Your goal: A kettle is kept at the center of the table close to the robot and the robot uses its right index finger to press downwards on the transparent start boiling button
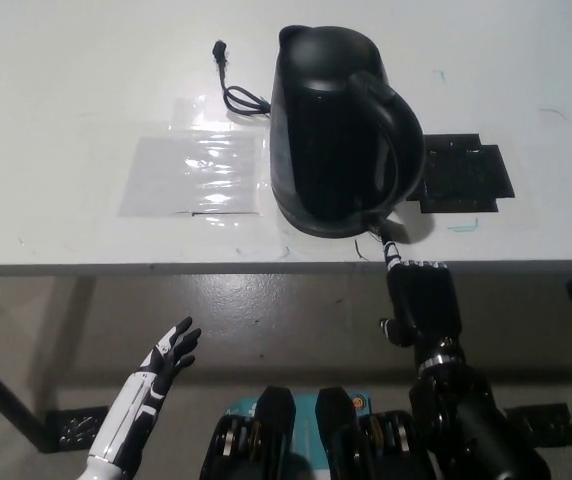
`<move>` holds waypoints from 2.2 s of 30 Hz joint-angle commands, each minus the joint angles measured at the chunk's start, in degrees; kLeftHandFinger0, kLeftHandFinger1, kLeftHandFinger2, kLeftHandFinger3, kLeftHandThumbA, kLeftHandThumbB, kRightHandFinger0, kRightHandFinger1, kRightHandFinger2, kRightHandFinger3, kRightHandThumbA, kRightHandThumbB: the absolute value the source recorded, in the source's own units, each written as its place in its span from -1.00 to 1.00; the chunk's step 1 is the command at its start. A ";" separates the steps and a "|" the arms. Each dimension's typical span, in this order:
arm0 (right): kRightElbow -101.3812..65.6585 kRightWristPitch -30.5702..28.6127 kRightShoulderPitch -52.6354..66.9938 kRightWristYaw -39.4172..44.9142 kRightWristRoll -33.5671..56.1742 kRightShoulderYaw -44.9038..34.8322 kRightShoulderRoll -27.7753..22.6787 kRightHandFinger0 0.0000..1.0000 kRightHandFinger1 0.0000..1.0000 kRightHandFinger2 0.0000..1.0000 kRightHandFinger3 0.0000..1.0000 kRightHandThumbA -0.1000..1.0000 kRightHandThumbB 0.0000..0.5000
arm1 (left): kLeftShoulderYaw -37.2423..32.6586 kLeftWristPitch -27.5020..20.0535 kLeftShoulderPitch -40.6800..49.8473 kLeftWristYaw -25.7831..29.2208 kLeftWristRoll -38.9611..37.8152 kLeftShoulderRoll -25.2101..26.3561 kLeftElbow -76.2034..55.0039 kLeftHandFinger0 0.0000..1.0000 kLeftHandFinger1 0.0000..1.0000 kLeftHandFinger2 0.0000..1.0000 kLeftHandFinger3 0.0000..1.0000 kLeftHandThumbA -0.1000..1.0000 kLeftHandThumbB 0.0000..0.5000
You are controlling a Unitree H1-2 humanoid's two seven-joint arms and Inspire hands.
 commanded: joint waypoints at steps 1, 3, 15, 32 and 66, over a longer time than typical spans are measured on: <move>-2.52 0.55 2.03 4.10 1.24 1.04 -0.87 -1.00 -1.00 -1.00 1.00 1.00 0.18 | 0.24 -0.90 -0.67 -1.08 0.05 1.16 -1.57 1.00 1.00 1.00 1.00 1.00 0.21; -6.73 0.68 3.05 4.70 1.48 0.69 -1.74 -1.00 -1.00 -1.00 1.00 1.00 0.17 | 0.20 -0.80 -0.71 -1.05 0.20 1.15 -1.64 1.00 1.00 1.00 1.00 1.00 0.25; -46.16 -1.29 16.51 6.99 1.52 -2.82 -7.50 0.71 0.77 1.00 1.00 1.00 0.20 | 0.48 -1.11 -0.19 -0.68 0.05 1.07 -1.36 1.00 1.00 1.00 1.00 1.00 0.21; -63.01 -21.12 35.71 2.54 14.77 -3.44 -14.28 1.00 1.00 1.00 1.00 1.00 0.06 | 0.60 -1.42 0.18 -0.99 -1.10 1.00 -0.65 1.00 1.00 1.00 1.00 1.00 0.19; -37.57 -36.77 34.60 -6.24 36.97 -2.88 -14.28 1.00 1.00 1.00 1.00 1.00 0.35 | 0.73 -3.82 1.84 -0.63 -0.05 1.35 1.51 1.00 1.00 1.00 1.00 1.00 0.25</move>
